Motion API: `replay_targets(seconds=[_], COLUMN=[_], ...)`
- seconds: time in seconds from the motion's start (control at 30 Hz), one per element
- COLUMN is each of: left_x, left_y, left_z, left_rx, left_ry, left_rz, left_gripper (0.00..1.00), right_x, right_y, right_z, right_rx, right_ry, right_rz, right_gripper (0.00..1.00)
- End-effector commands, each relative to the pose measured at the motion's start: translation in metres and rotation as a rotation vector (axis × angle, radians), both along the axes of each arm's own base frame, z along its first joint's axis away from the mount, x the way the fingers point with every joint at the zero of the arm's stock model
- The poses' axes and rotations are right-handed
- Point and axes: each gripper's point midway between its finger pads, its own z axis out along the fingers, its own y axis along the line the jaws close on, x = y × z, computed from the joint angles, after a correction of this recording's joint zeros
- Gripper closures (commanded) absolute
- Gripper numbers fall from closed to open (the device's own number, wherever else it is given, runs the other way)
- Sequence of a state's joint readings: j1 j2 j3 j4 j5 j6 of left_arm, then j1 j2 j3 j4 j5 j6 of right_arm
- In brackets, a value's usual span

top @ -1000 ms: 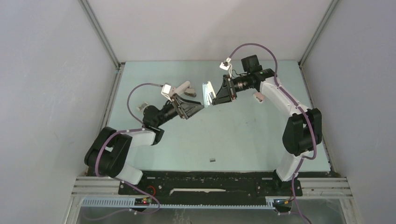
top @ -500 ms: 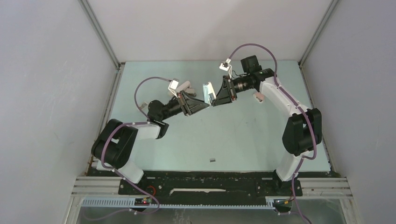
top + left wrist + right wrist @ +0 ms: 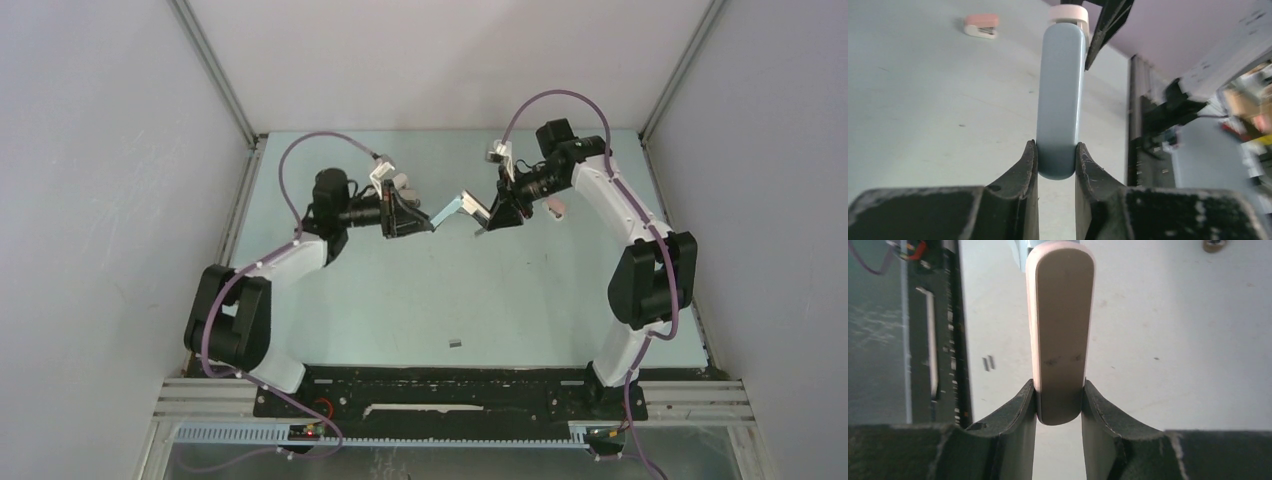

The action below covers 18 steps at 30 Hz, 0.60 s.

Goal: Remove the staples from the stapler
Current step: Unload the staple at the center of the board.

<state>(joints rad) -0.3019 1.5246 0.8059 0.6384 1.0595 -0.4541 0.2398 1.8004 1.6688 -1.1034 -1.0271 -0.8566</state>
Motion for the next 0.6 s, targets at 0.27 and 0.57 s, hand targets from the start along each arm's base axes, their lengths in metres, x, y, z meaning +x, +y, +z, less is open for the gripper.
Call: replay_targets(seconds=[0.27, 0.57], left_x=[0.042, 0.024], left_y=[0.036, -0.011], left_z=[-0.046, -0.032], left_rx=[0.563, 0.301], left_ry=[-0.117, 0.113], left_rz=[0.057, 0.058], left_gripper=[1.00, 0.84], right_x=[0.028, -0.013], right_y=[-0.038, -0.004], right_z=[-0.023, -0.015], right_rx=[-0.275, 0.009], right_ry=[-0.211, 0.151], right_rz=[-0.047, -0.069], right_gripper=[1.00, 1.00])
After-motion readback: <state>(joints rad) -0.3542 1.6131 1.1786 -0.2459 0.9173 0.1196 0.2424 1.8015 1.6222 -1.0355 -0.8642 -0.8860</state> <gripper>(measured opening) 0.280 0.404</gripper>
